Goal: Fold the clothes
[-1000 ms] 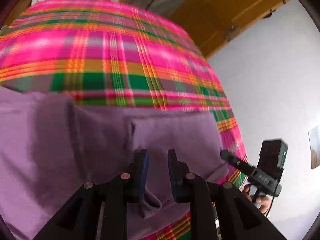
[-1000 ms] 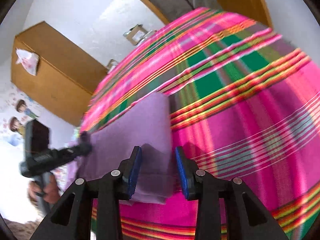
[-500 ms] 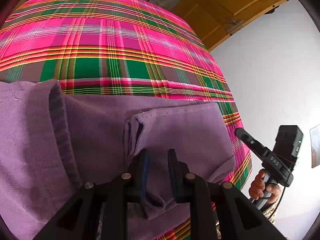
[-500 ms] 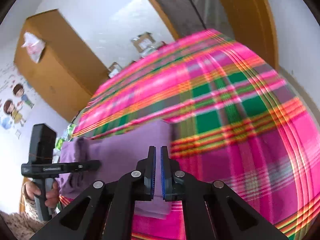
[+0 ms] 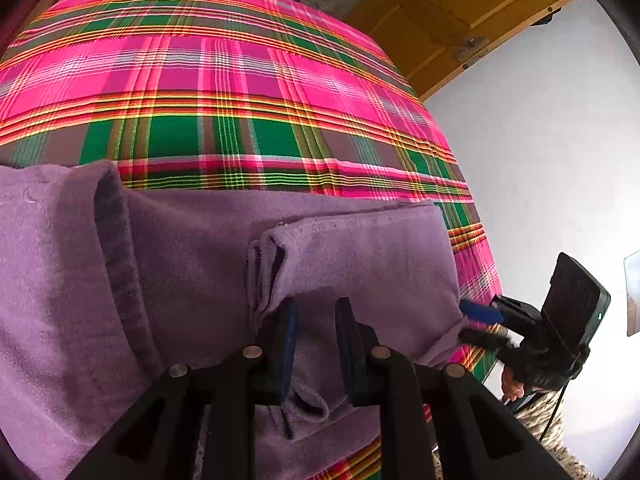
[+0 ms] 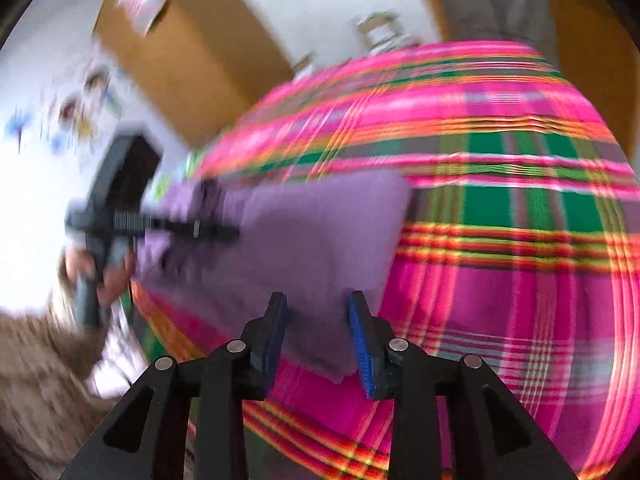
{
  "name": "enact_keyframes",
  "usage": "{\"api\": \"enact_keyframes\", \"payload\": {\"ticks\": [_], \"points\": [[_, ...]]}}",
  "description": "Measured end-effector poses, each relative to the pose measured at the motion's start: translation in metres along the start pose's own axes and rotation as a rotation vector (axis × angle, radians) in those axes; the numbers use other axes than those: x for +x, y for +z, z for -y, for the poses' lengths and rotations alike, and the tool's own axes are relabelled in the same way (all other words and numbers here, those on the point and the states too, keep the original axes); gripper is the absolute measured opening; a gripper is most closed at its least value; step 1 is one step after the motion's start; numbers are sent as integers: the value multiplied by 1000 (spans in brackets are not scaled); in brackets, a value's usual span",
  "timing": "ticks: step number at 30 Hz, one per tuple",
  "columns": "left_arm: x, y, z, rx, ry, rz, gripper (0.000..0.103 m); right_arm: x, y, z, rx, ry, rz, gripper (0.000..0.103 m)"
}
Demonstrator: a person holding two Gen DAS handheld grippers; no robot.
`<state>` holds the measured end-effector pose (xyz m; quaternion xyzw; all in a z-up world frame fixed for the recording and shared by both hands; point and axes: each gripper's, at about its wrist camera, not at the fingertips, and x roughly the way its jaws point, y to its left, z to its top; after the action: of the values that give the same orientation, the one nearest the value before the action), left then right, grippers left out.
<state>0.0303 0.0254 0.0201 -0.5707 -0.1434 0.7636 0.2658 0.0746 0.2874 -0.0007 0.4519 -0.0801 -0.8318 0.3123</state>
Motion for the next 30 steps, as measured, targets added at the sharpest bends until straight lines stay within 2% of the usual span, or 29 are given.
{"api": "enact_keyframes", "payload": {"ticks": [7,11,15,18,20,24,26,30], "points": [[-1,0,-4,-22,-11,-3,20,-1,-5,-27,-232,0,-217,34],[0,-1,-3,-29,-5,-1,20,-2,-16,-44,-366,-38,-317,33],[1,0,0,-33,7,1,20,-16,-16,-42,-389,-72,-292,32],[1,-1,1,-32,14,3,20,-21,-8,-37,-378,-133,-208,32],[2,-1,2,-32,17,3,20,-22,-4,-31,-361,-147,-182,32],[2,-1,2,-36,21,7,20,-3,-3,-29,-390,-84,-254,32],[3,-2,3,-38,27,9,20,7,-4,-34,-440,-100,-288,33],[4,-1,3,-43,31,12,20,3,-3,-35,-456,-85,-305,29]]}}
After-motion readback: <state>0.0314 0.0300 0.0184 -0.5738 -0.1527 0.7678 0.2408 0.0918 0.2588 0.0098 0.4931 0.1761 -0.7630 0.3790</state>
